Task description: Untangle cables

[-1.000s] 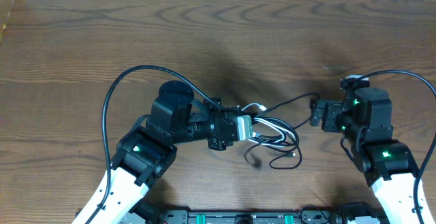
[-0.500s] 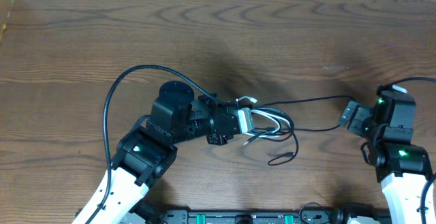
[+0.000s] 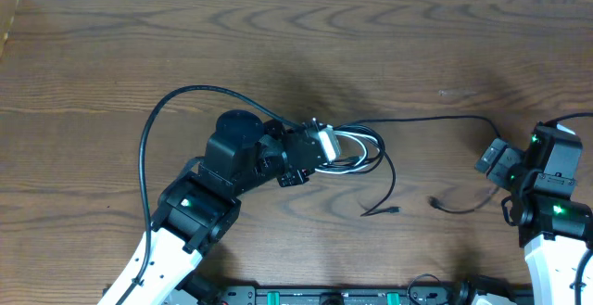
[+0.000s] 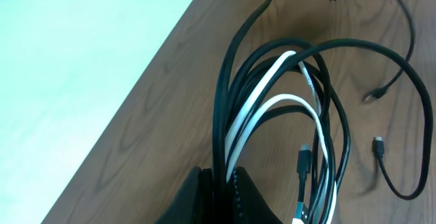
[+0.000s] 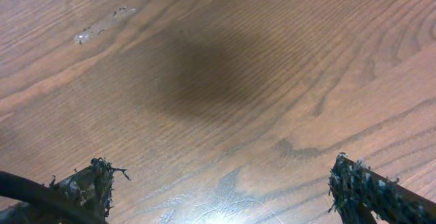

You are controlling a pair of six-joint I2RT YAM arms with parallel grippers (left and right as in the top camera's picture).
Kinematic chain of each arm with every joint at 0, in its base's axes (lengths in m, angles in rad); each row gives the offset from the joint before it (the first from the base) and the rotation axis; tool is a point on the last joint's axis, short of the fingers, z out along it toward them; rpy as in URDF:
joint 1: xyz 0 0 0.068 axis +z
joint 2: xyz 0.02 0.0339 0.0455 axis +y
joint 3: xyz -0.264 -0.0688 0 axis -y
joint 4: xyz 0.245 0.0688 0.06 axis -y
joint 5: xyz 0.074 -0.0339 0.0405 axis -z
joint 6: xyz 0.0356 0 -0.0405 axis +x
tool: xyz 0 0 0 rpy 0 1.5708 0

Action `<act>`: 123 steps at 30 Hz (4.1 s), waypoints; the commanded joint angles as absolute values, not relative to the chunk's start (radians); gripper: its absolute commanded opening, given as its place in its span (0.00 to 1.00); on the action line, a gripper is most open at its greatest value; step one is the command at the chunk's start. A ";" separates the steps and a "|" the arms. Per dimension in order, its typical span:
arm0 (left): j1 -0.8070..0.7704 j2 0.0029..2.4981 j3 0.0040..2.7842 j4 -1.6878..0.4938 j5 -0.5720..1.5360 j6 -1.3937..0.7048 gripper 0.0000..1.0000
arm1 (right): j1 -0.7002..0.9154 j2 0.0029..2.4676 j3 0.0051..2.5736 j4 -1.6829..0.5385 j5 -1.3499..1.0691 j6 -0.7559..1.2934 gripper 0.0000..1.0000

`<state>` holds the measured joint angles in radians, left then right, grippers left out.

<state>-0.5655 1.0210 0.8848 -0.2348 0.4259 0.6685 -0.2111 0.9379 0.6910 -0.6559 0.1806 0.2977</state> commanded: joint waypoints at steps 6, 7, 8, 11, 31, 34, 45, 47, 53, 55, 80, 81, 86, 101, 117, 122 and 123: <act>-0.561 1.009 0.883 -0.222 0.406 0.600 0.07 | -0.217 0.939 0.707 -0.620 -0.134 0.170 0.99; -0.561 1.009 0.883 -0.221 0.406 0.584 0.08 | -0.217 0.939 0.707 -0.611 -0.215 0.123 0.99; -0.561 1.009 0.883 -0.222 0.406 0.570 0.07 | -0.217 0.939 0.707 -0.600 -0.303 0.071 0.99; -0.561 1.010 0.883 -0.222 0.406 0.526 0.07 | -0.217 0.939 0.707 -0.575 -0.541 -0.051 0.99; -0.561 1.011 0.883 -0.222 0.097 0.015 0.07 | -0.215 0.939 0.707 -0.521 -1.062 -0.185 0.99; -0.561 1.012 0.883 -0.222 0.056 -0.113 0.07 | -0.215 0.939 0.707 -0.492 -1.137 -0.185 0.99; -0.561 1.012 0.883 -0.154 0.260 -0.295 0.08 | -0.215 0.939 0.707 -0.472 -1.166 -0.184 0.99; -0.561 1.012 0.883 -0.126 0.313 -0.300 0.07 | -0.215 0.939 0.707 -0.462 -1.166 -0.184 0.99; -0.561 1.012 0.883 -0.070 0.389 -0.328 0.08 | -0.215 0.939 0.707 -0.430 -1.166 -0.184 0.99; -0.561 1.012 0.883 -0.049 0.430 -0.327 0.08 | -0.215 0.939 0.707 -0.405 -1.166 -0.180 0.99; -0.574 1.075 0.883 0.133 0.676 -0.327 0.08 | -0.112 0.941 0.707 -0.159 -1.166 -0.056 0.99; -0.581 1.081 0.883 0.145 0.682 -0.327 0.08 | -0.101 0.941 0.707 -0.149 -1.165 -0.056 0.98; -0.600 1.090 0.883 0.168 0.681 -0.327 0.07 | -0.078 0.942 0.707 -0.115 -1.137 0.006 0.96; -0.600 1.090 0.883 0.191 0.681 -0.323 0.07 | -0.077 0.943 0.707 -0.115 -1.127 0.082 0.93; -0.600 1.090 0.883 0.190 0.681 -0.323 0.08 | -0.077 0.943 0.707 -0.116 -1.127 0.082 0.93; -0.600 1.090 0.883 0.191 0.682 -0.323 0.08 | -0.077 0.943 0.707 -0.116 -1.087 0.113 0.87; -0.600 1.090 0.883 0.193 0.682 -0.323 0.07 | -0.077 0.943 0.707 -0.115 -1.070 0.133 0.87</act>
<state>-0.5987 1.0935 0.8845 0.1802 0.6605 -0.3180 -0.0834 0.9405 0.6910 -0.1146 -1.1168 0.0849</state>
